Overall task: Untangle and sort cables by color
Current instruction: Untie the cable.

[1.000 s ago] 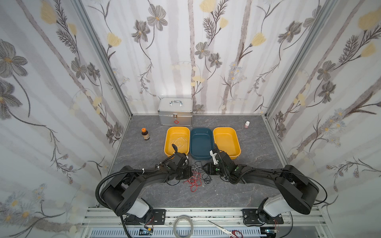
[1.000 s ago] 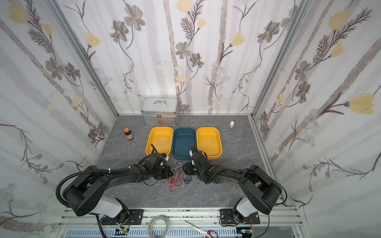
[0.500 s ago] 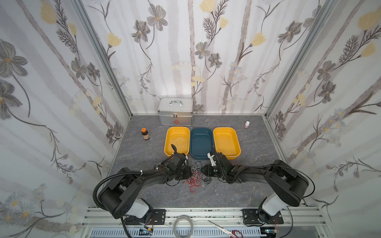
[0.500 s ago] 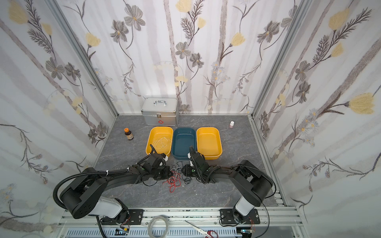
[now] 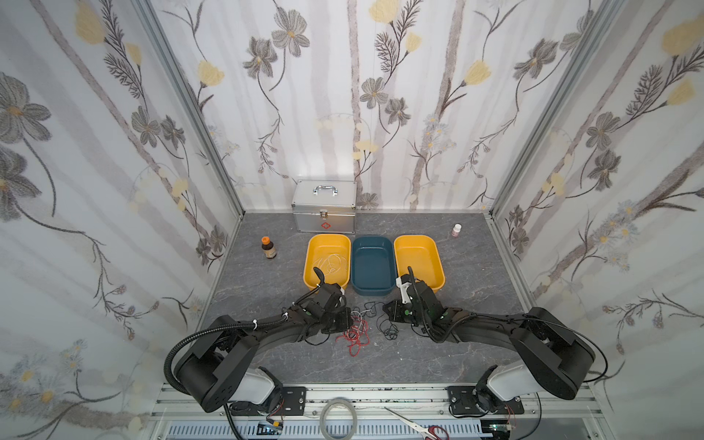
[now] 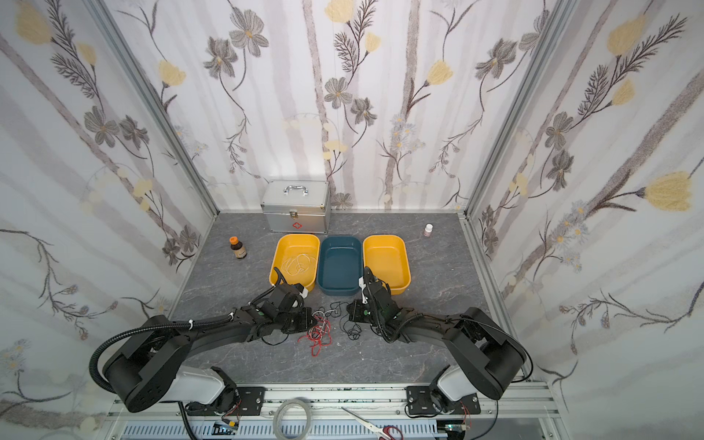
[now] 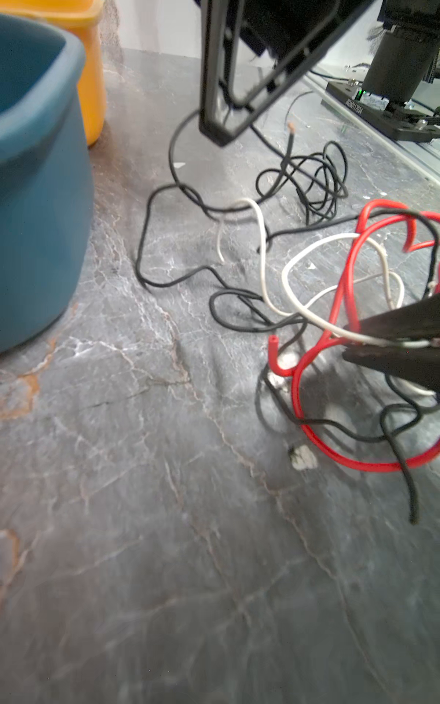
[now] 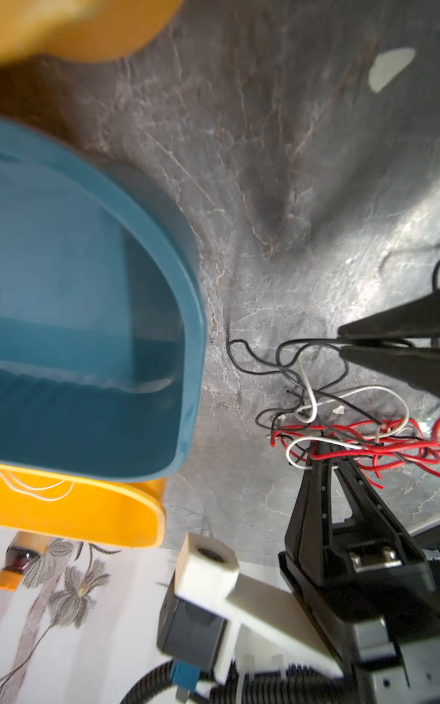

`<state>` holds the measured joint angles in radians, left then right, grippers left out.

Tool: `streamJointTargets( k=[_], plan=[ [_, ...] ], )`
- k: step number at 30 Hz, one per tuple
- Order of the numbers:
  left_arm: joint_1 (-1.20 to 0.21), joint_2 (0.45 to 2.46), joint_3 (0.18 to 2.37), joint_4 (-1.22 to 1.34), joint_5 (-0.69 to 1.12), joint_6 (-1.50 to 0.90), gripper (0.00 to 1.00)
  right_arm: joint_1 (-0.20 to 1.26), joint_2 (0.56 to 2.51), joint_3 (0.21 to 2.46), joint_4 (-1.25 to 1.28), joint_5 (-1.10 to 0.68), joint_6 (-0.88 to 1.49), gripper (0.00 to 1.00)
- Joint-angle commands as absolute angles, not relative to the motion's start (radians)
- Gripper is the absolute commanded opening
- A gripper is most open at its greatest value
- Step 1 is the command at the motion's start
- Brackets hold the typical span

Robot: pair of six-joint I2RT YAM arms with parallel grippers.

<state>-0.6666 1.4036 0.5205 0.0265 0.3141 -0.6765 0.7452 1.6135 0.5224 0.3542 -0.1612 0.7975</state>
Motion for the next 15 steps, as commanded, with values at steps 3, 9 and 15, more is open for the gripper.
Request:
streamJointTargets(
  k=[3, 9, 15],
  plan=[
    [-0.651, 1.388, 0.511, 0.000, 0.276, -0.673, 0.00, 0.710, 1.529, 0.506, 0.340, -0.122, 0.764, 0.08],
    [-0.629, 1.360, 0.499, -0.025, 0.267, -0.672, 0.00, 0.666, 1.424, 0.463, 0.286, -0.063, 0.752, 0.07],
    [-0.601, 1.328, 0.480, -0.044, 0.264, -0.669, 0.00, 0.612, 1.304, 0.416, 0.242, -0.013, 0.758, 0.07]
  ],
)
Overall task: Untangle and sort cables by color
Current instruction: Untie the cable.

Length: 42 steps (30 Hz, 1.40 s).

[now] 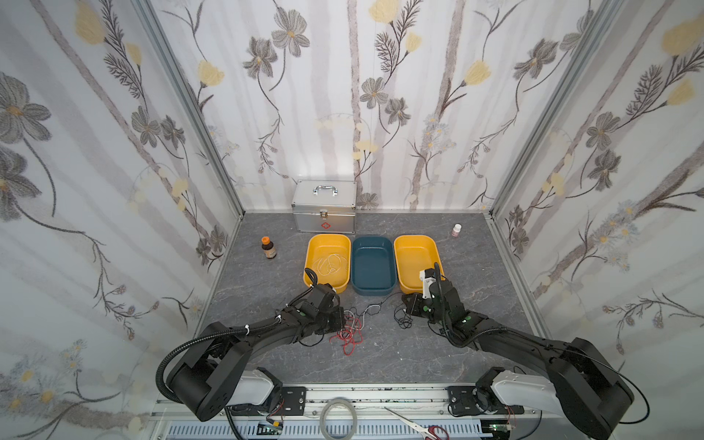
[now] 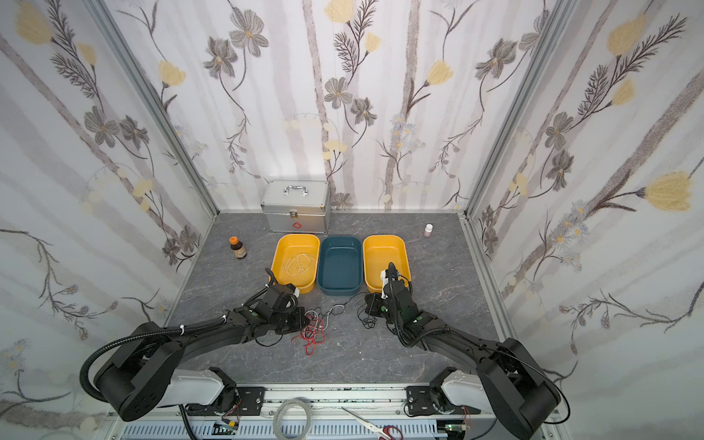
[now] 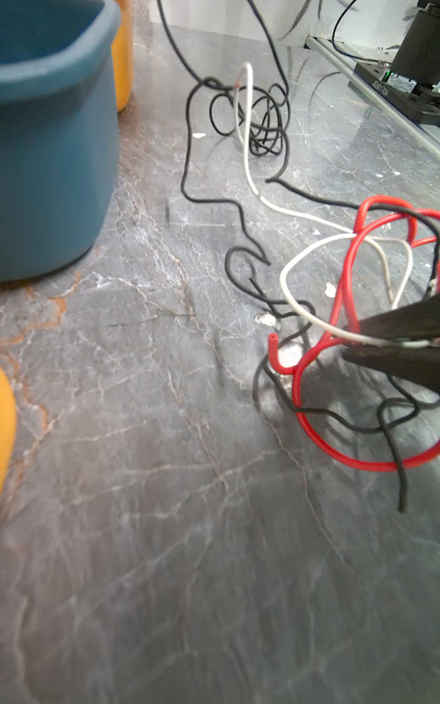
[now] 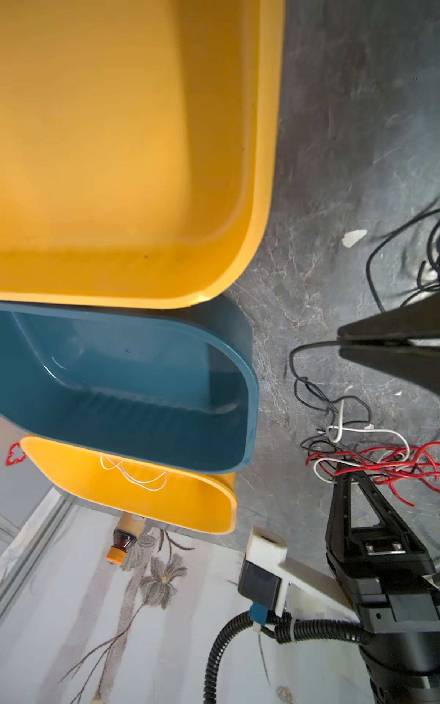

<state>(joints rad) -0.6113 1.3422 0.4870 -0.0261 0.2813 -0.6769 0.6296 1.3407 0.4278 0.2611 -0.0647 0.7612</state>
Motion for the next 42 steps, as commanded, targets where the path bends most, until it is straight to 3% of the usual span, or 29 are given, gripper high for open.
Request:
streamJointTargets(
  k=[1, 22, 32, 33, 36, 40, 42],
  plan=[
    [-0.598, 1.323, 0.476, -0.046, 0.265, -0.668, 0.00, 0.603, 1.288, 0.411, 0.235, -0.010, 0.757, 0.07],
    [-0.526, 1.216, 0.448, -0.123, 0.260, -0.639, 0.00, 0.406, 1.019, 0.367, 0.066, 0.002, 0.707, 0.07],
    [-0.528, 1.216, 0.496, -0.135, 0.312, -0.620, 0.05, 0.409, 1.009, 0.396, 0.194, -0.264, 0.757, 0.08],
    [-0.527, 1.216, 0.500, -0.135, 0.317, -0.618, 0.08, 0.412, 1.008, 0.400, 0.208, -0.284, 0.767, 0.08],
    [-0.531, 1.221, 0.519, -0.160, 0.328, -0.604, 0.35, 0.422, 1.002, 0.420, 0.234, -0.323, 0.783, 0.08],
    [-0.536, 1.195, 0.559, -0.230, 0.292, -0.578, 0.58, 0.444, 1.008, 0.440, 0.269, -0.362, 0.806, 0.08],
    [-0.539, 1.173, 0.582, -0.263, 0.277, -0.568, 0.79, 0.458, 1.020, 0.446, 0.299, -0.381, 0.827, 0.08]
  ],
)
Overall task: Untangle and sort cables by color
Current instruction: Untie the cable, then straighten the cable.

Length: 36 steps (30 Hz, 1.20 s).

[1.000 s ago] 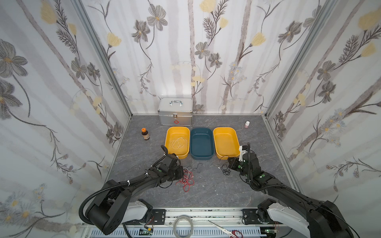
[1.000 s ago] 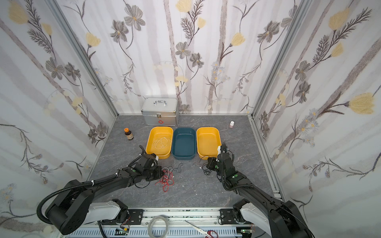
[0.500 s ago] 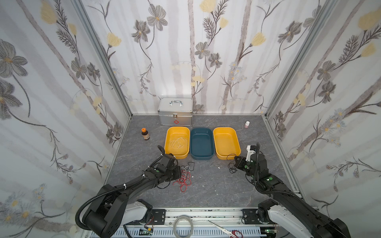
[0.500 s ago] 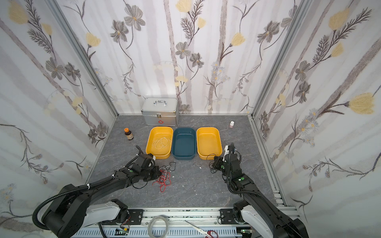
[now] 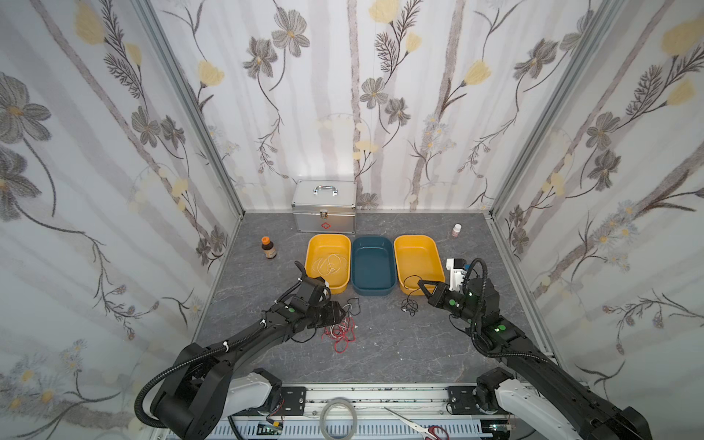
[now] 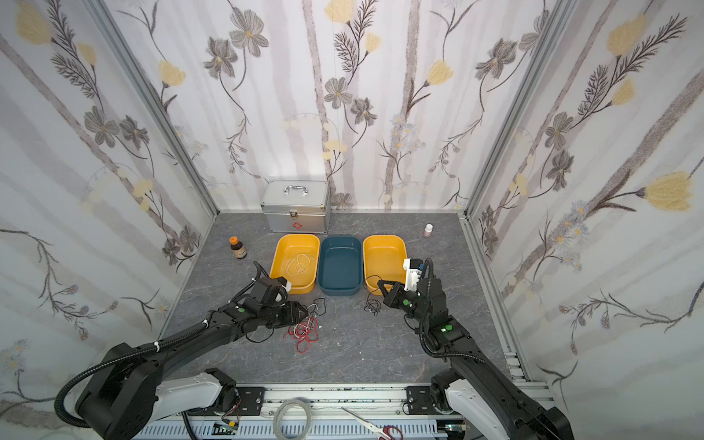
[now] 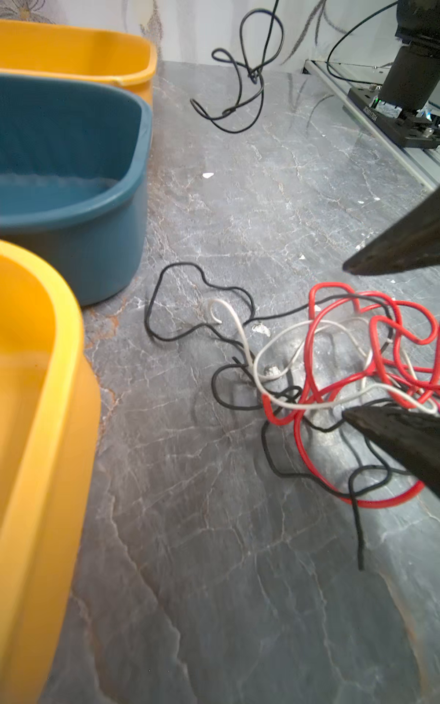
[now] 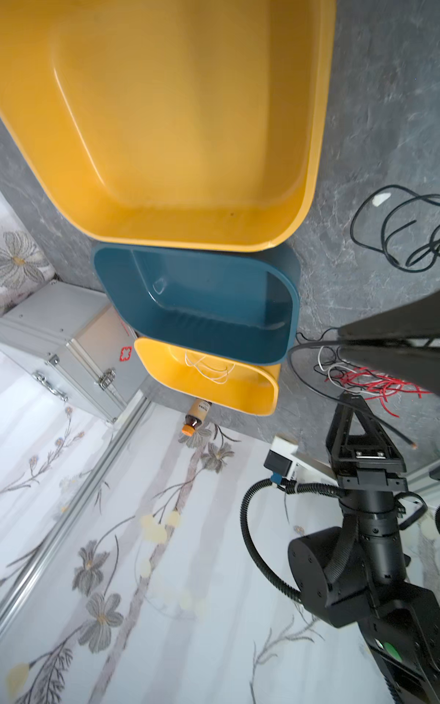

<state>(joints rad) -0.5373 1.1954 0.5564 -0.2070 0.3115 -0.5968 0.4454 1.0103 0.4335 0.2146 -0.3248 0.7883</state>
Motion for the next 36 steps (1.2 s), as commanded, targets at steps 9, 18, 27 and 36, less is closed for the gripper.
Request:
streamJointTargets(
  k=[9, 18, 27, 36],
  plan=[
    [-0.640, 1.103, 0.648, -0.176, 0.347, -0.498, 0.86, 0.511, 1.065, 0.470, 0.486, -0.440, 0.943, 0.08],
    [-0.789, 1.188, 0.677, 0.054, 0.393, -0.357, 0.73, 0.510, 1.123, 0.532, 0.670, -0.557, 1.064, 0.09],
    [-0.834, 1.245, 0.697, 0.234, 0.351, -0.245, 0.77, 0.511, 1.189, 0.509, 0.865, -0.624, 1.196, 0.09],
    [-0.834, 1.332, 0.714, 0.414, 0.411, -0.267, 0.67, 0.521, 1.196, 0.513, 0.884, -0.624, 1.210, 0.09]
  ],
)
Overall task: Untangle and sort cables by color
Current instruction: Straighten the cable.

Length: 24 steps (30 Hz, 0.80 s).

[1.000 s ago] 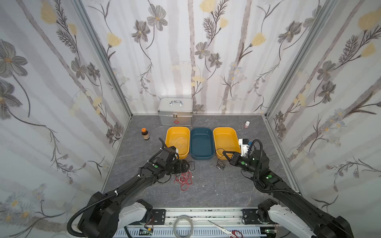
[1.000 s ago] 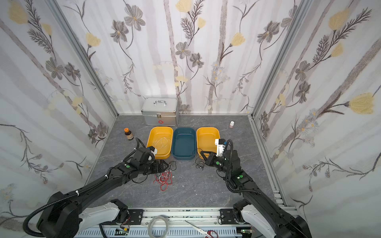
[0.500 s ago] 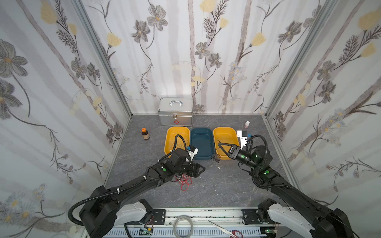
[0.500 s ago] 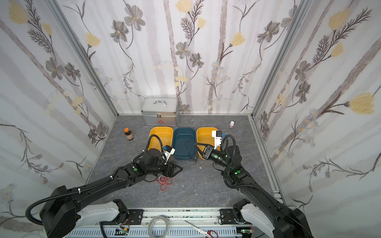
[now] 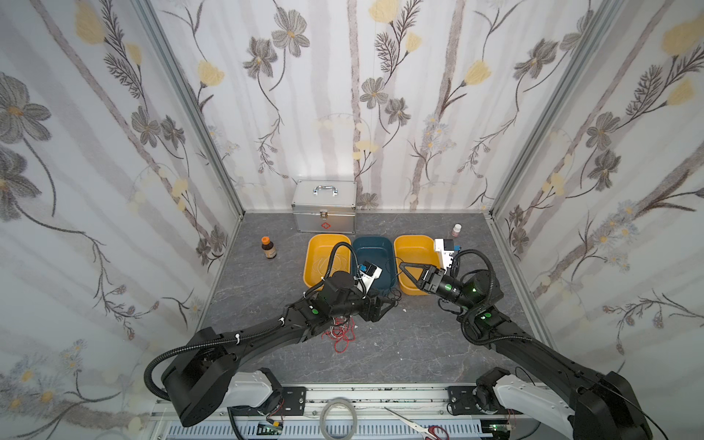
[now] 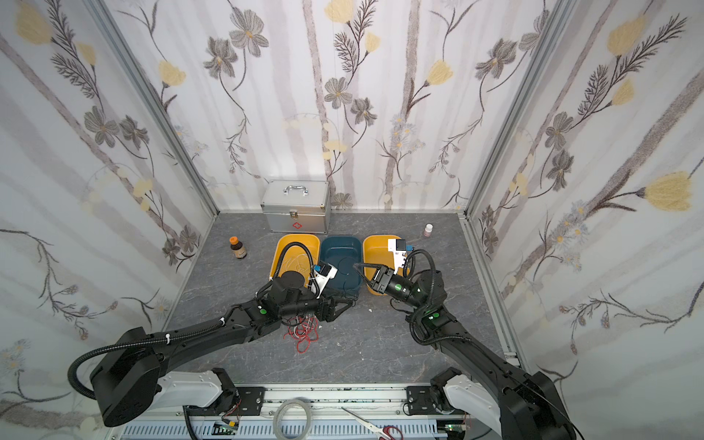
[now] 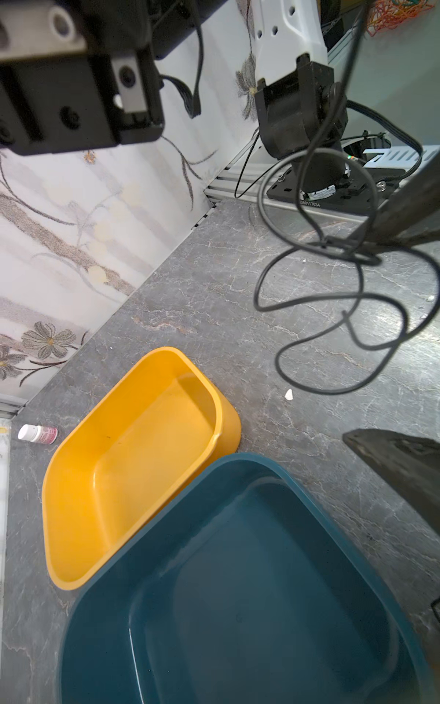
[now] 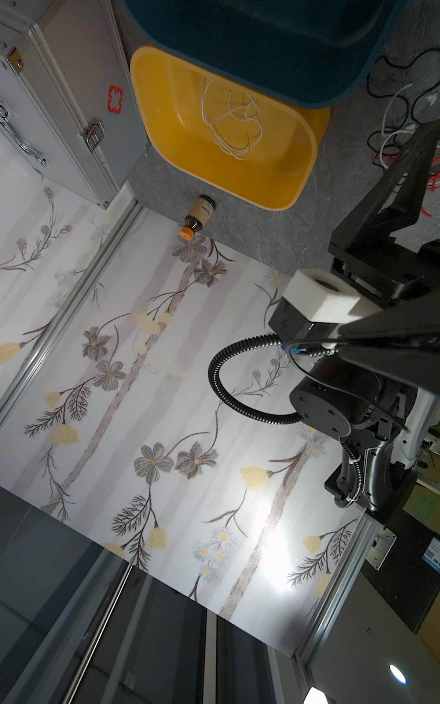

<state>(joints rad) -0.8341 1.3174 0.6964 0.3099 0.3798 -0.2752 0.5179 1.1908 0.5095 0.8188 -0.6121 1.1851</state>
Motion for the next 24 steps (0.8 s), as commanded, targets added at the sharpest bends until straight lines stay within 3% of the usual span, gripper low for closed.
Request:
streamJointTargets(
  k=[1, 6, 13, 19, 24],
  plan=[
    [-0.835, 1.339, 0.716, 0.424, 0.419, -0.273, 0.64, 0.522, 1.196, 0.514, 0.885, -0.624, 1.212, 0.09],
    [-0.838, 1.349, 0.721, 0.439, 0.438, -0.290, 0.45, 0.523, 1.197, 0.507, 0.890, -0.617, 1.213, 0.09],
    [-0.839, 1.326, 0.709, 0.392, 0.410, -0.283, 0.10, 0.493, 1.180, 0.496, 0.879, -0.618, 1.207, 0.09],
    [-0.840, 1.294, 0.685, 0.347, 0.377, -0.281, 0.00, 0.441, 1.137, 0.486, 0.802, -0.600, 1.171, 0.09],
    [-0.840, 1.264, 0.638, 0.323, 0.353, -0.290, 0.00, 0.389, 1.054, 0.489, 0.593, -0.480, 1.065, 0.09]
  ],
)
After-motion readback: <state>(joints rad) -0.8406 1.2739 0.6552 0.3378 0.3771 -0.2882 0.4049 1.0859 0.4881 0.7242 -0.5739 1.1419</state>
